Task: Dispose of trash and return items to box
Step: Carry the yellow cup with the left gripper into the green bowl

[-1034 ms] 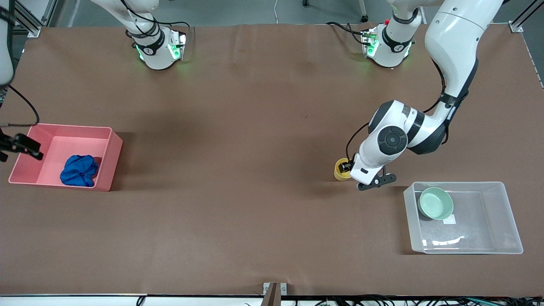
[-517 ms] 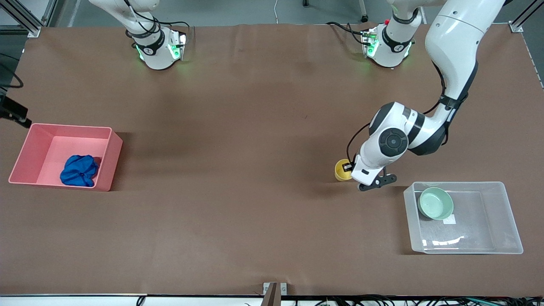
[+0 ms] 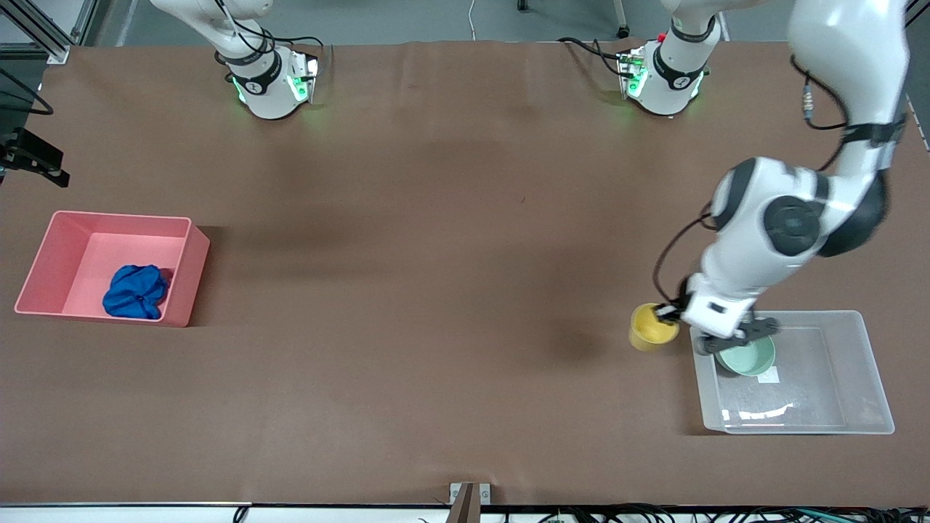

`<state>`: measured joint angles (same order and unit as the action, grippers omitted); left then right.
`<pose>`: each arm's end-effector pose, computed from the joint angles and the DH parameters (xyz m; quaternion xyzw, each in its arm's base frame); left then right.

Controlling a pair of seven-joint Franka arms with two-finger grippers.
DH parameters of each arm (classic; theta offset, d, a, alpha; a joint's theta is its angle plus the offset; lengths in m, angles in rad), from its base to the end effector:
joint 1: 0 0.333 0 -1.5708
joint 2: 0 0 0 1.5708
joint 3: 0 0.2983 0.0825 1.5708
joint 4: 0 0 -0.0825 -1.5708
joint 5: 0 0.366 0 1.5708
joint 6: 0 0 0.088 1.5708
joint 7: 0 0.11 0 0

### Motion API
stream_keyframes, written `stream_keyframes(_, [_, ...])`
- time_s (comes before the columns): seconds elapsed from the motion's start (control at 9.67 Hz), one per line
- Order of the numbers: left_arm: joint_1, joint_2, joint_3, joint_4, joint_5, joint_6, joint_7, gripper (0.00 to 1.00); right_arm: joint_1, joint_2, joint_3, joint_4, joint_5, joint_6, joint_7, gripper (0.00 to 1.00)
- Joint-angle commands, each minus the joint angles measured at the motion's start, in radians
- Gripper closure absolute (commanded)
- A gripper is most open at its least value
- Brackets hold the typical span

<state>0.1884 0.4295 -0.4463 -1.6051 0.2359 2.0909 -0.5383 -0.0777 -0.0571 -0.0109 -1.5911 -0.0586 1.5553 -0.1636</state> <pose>0.6453 -0.1209 0.3978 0.9927 0.1085 0.0531 0.0053 0.5158 -0.0525 0.6235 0.9988 0.0367 0.0069 0.0301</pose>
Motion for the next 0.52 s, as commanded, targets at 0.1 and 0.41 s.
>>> stream_keyframes(0.1, [0.135,0.067,0.006,0.088,0.022,-0.043,0.339,1.0,0.039,-0.001,-0.004,0.014,-0.004,0.008,0.055,0.0])
stream_keyframes(0.41, [0.233,0.165,0.018,0.103,0.091,-0.028,0.553,1.0,0.036,0.063,-0.003,0.1,-0.001,0.003,0.049,0.0])
